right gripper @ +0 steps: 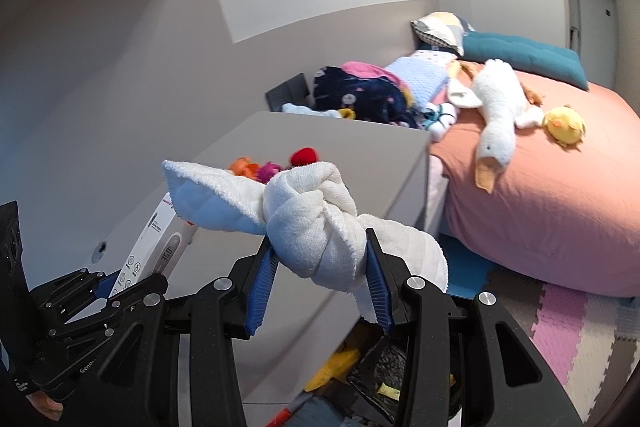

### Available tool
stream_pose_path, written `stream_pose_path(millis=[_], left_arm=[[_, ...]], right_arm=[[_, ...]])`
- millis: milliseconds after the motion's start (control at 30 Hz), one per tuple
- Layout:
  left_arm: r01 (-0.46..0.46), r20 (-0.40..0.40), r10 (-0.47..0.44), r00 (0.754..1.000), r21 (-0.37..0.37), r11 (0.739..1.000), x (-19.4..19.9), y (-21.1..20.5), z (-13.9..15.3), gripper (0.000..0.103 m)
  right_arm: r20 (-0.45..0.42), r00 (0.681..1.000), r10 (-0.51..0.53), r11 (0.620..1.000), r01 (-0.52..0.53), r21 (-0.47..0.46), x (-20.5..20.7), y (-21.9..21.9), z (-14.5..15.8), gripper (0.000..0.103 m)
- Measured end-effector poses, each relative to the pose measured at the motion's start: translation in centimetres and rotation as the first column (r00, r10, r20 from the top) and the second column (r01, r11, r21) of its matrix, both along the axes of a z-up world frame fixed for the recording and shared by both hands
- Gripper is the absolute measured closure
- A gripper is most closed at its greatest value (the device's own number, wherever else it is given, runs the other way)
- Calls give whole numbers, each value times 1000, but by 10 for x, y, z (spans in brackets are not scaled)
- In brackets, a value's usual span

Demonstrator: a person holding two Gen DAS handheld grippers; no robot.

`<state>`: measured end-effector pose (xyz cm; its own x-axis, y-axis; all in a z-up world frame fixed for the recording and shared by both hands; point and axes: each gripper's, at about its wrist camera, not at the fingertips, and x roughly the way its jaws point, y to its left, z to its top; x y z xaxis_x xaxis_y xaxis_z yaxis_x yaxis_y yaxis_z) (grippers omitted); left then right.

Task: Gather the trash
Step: 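Carry the box and towel to the trash bin and release both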

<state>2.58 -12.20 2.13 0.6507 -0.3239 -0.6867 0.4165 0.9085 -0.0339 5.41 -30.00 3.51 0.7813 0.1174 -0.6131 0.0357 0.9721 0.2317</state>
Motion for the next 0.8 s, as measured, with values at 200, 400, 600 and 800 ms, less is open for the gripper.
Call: stream_pose_path(millis=[200,400,600,800], left_arm=[[52,-9,-52,999,9,999,-2,-28,-3,75],[117,-32,-117,993,3,993,-3,-55,-8,75],[183,-65,-183,981,-4,983,-4,-83,-17,75],[227,-128,-225,966,4,974,-1,-106,-32,38]], right_arm=[[-8,998,-55,999,55,-5,-8,-25,-4,59],[-30,991,-128,992,128,0,-16,-53,-12,59],[-66,980,-187,982,187,-4,-18,-80,-23,59],[-100,958,-267,964,267,-19,-15,-102,-35,41]])
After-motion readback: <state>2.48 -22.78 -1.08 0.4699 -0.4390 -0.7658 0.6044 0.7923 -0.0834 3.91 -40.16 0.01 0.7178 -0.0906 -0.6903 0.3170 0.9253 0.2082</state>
